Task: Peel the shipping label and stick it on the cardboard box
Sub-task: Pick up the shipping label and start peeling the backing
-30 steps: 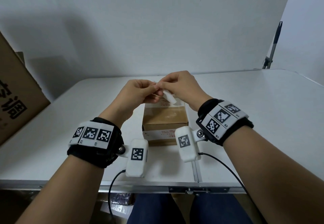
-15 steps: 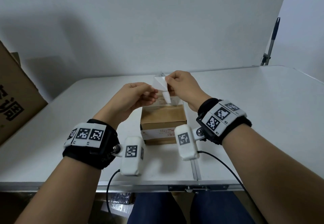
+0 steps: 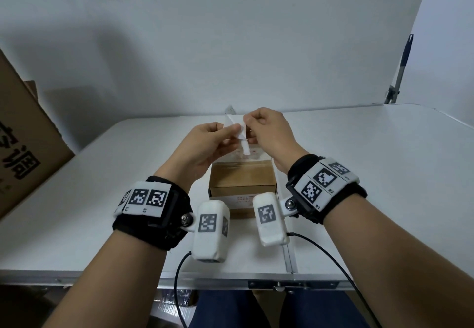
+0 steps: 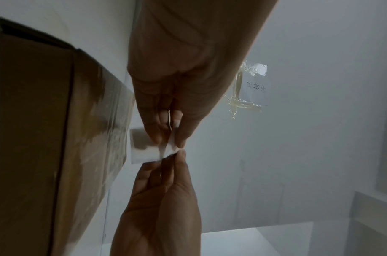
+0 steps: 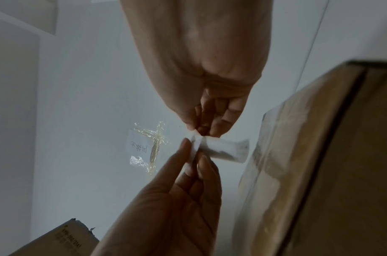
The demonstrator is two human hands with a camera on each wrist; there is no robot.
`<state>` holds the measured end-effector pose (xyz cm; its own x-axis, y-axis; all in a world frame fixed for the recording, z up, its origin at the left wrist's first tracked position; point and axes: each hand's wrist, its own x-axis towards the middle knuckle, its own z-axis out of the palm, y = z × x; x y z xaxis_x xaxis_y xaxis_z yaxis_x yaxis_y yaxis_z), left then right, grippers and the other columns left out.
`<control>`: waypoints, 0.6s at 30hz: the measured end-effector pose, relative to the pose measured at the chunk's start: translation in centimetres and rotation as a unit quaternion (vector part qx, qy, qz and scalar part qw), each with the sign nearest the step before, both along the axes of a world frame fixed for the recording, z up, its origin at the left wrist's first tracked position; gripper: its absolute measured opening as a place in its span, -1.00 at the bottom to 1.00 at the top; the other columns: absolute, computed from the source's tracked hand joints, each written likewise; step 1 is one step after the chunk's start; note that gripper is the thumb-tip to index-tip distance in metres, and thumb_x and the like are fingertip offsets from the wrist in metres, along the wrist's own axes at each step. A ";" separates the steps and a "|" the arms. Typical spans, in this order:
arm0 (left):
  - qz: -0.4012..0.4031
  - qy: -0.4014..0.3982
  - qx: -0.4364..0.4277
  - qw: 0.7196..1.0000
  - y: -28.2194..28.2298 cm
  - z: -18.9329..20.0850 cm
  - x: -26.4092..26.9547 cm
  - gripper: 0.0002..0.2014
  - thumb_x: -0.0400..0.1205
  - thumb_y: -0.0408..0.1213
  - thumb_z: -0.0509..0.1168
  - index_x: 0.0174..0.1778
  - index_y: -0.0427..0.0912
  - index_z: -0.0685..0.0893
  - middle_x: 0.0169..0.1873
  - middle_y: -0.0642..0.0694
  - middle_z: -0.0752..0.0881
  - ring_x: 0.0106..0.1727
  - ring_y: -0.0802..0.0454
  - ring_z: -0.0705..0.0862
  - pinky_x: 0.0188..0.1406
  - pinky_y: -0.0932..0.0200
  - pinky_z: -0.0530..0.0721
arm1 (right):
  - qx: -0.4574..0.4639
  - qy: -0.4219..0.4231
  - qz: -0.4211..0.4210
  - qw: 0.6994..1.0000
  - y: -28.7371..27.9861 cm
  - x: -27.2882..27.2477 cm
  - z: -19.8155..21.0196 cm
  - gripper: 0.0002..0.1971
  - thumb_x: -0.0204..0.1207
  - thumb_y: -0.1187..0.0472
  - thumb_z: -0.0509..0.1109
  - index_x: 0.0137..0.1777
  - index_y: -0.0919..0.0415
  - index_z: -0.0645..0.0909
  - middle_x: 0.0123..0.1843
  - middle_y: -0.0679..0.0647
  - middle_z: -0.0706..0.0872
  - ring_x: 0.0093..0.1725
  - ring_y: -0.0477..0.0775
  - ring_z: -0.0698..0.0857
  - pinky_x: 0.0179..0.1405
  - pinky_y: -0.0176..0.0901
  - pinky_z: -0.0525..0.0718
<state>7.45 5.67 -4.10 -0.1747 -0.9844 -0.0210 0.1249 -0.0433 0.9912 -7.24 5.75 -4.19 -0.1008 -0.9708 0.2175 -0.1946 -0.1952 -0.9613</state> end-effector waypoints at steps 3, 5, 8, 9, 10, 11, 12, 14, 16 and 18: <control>-0.011 0.046 0.022 0.999 0.1 -0.1 0.2 -0.74 0.53 -0.42 0.45 -0.42 -0.23 0.54 -0.40 -0.10 0.70 -0.40 0.14 0.74 -0.20 0.34 0.79 | 0.024 -0.032 0.005 0.999 -0.2 -0.4 -0.2 -0.84 0.66 0.19 0.27 -0.09 0.20 0.64 -0.16 0.09 0.77 -0.25 0.00 0.76 -0.16 -0.17 0.78; -0.017 0.069 0.034 0.997 0.3 -0.2 0.5 -0.73 0.54 -0.46 0.43 -0.43 -0.20 0.52 -0.45 -0.08 0.72 -0.43 0.16 0.73 -0.27 0.37 0.78 | 0.052 -0.082 0.003 0.995 -0.3 -0.7 -0.1 -0.83 0.67 0.21 0.25 -0.09 0.21 0.63 -0.15 0.10 0.76 -0.24 0.01 0.76 -0.18 -0.18 0.79; -0.004 0.087 0.035 0.996 0.3 -0.2 0.7 -0.78 0.54 -0.50 0.41 -0.32 -0.17 0.54 -0.42 -0.09 0.73 -0.46 0.17 0.72 -0.34 0.39 0.75 | 0.091 -0.166 0.027 0.981 0.1 -0.9 0.2 -0.82 0.69 0.23 0.22 0.07 0.29 0.62 -0.13 0.13 0.74 -0.26 0.00 0.74 -0.38 -0.32 0.74; 0.005 0.090 0.034 0.995 0.3 -0.3 0.7 -0.80 0.53 -0.50 0.42 -0.24 -0.16 0.55 -0.37 -0.11 0.74 -0.44 0.15 0.72 -0.34 0.38 0.76 | 0.103 -0.181 0.047 0.977 0.3 -0.9 0.3 -0.80 0.70 0.20 0.22 0.09 0.29 0.62 -0.14 0.13 0.74 -0.25 0.00 0.74 -0.40 -0.34 0.73; 0.015 0.090 0.032 0.995 0.3 -0.4 0.7 -0.80 0.53 -0.49 0.42 -0.17 -0.15 0.55 -0.30 -0.15 0.74 -0.41 0.11 0.71 -0.35 0.37 0.76 | 0.113 -0.189 0.070 0.973 0.5 -0.9 0.4 -0.77 0.70 0.15 0.22 0.09 0.29 0.63 -0.14 0.12 0.75 -0.24 0.01 0.74 -0.37 -0.33 0.74; 0.023 0.087 0.027 0.996 0.3 -0.4 0.6 -0.78 0.54 -0.49 0.42 -0.10 -0.13 0.54 -0.22 -0.18 0.73 -0.36 0.07 0.70 -0.35 0.35 0.76 | 0.122 -0.194 0.093 0.969 0.6 -0.8 0.5 -0.72 0.69 0.08 0.22 0.09 0.28 0.65 -0.14 0.12 0.76 -0.22 0.00 0.74 -0.30 -0.31 0.75; 0.030 0.083 0.021 0.996 0.3 -0.5 0.6 -0.76 0.54 -0.48 0.42 -0.04 -0.12 0.53 -0.16 -0.21 0.72 -0.33 0.04 0.68 -0.34 0.34 0.75 | 0.129 -0.195 0.109 0.966 0.8 -0.8 0.6 -0.67 0.67 0.00 0.24 0.07 0.27 0.66 -0.15 0.11 0.77 -0.21 0.00 0.74 -0.23 -0.28 0.73; 0.040 0.072 0.002 0.997 0.2 -0.4 0.6 -0.70 0.55 -0.49 0.41 0.04 -0.06 0.51 -0.16 -0.21 0.70 -0.32 0.03 0.67 -0.30 0.32 0.75 | 0.137 -0.192 0.124 0.964 0.8 -0.8 0.5 -0.59 0.61 -0.10 0.28 0.07 0.27 0.68 -0.16 0.09 0.78 -0.20 -0.02 0.75 -0.17 -0.26 0.73; 0.042 0.060 -0.017 0.997 0.1 -0.2 0.6 -0.69 0.56 -0.49 0.39 0.06 -0.04 0.50 -0.22 -0.19 0.68 -0.32 0.02 0.64 -0.25 0.31 0.76 | 0.136 -0.182 0.134 0.965 0.7 -0.8 0.3 -0.61 0.58 -0.04 0.37 0.11 0.33 0.69 -0.11 0.11 0.76 -0.17 -0.01 0.73 -0.16 -0.25 0.73; 0.033 0.045 -0.034 0.998 0.0 -0.1 0.4 -0.76 0.58 -0.50 0.37 0.01 -0.08 0.56 -0.25 -0.18 0.63 -0.31 0.03 0.62 -0.22 0.32 0.76 | 0.136 -0.182 0.131 0.965 0.6 -0.8 0.3 -0.75 0.56 0.12 0.43 0.03 0.34 0.66 -0.08 0.15 0.68 -0.17 0.01 0.68 -0.16 -0.24 0.72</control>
<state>7.87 5.71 -4.16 -0.1075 -0.9925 0.0582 0.2141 0.0340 0.9762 -8.08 6.40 -3.89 0.1341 -0.9896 -0.0517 0.1882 0.0767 -0.9791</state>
